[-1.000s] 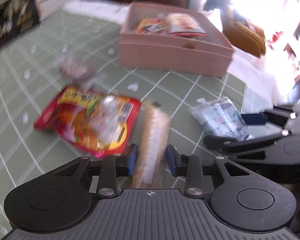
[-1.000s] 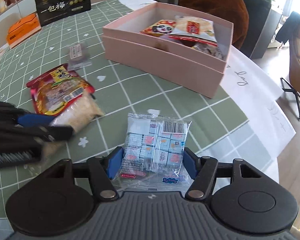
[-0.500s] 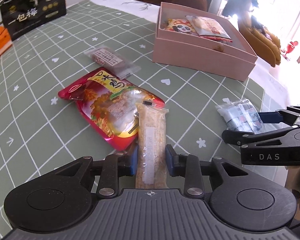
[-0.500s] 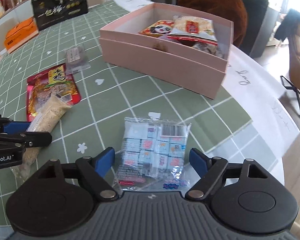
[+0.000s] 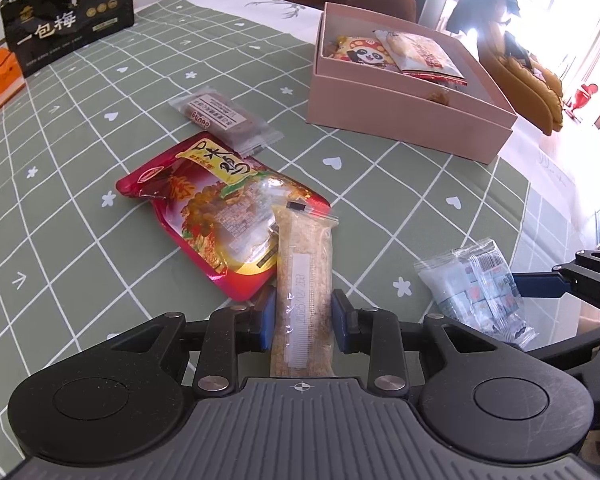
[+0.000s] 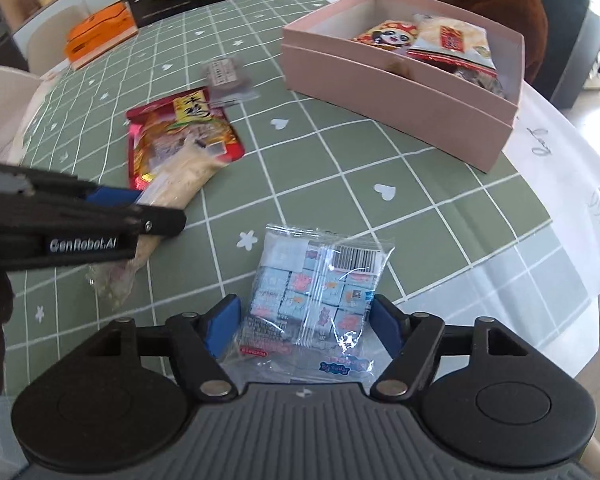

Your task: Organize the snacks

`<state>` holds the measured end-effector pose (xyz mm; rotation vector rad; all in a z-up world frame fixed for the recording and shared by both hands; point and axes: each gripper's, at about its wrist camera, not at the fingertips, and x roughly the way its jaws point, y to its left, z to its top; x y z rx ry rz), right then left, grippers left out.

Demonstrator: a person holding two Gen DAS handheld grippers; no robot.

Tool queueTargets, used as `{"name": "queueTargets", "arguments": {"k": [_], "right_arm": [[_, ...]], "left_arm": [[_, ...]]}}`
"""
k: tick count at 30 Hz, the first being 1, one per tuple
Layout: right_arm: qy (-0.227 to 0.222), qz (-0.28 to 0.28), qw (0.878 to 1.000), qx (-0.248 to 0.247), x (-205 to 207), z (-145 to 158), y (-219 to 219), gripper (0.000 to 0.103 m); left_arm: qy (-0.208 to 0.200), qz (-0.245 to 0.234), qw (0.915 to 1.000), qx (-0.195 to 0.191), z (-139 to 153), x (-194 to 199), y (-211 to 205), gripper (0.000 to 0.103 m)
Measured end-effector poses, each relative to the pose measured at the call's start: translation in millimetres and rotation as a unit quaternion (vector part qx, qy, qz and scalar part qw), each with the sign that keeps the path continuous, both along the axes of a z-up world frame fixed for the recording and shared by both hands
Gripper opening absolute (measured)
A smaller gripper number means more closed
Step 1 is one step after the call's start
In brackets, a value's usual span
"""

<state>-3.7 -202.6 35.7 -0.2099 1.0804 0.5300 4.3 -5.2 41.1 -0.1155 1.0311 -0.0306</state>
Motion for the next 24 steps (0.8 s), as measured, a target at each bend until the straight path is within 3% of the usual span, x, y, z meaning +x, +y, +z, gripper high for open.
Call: {"name": "queueTargets", "arguments": {"k": [12, 17, 24], "right_arm": [[-0.030, -0.028, 0.999, -0.015, 28.8, -5.1, 7.1, 0.079], [-0.024, -0.023, 0.999, -0.011, 29.1, -0.4, 2.1, 0.063], [-0.031, -0.029, 0.999, -0.013, 17.6, 13.1, -9.2, 0.058]], "left_arm": [[0.002, -0.003, 1.0000, -0.004, 0.1, 0.3, 1.6, 0.035], [0.004, -0.013, 0.9999, 0.007, -0.2, 1.2, -1.3, 0.035], [-0.004, -0.020, 0.9997, -0.012, -1.1, -1.9, 5.7, 0.034]]}}
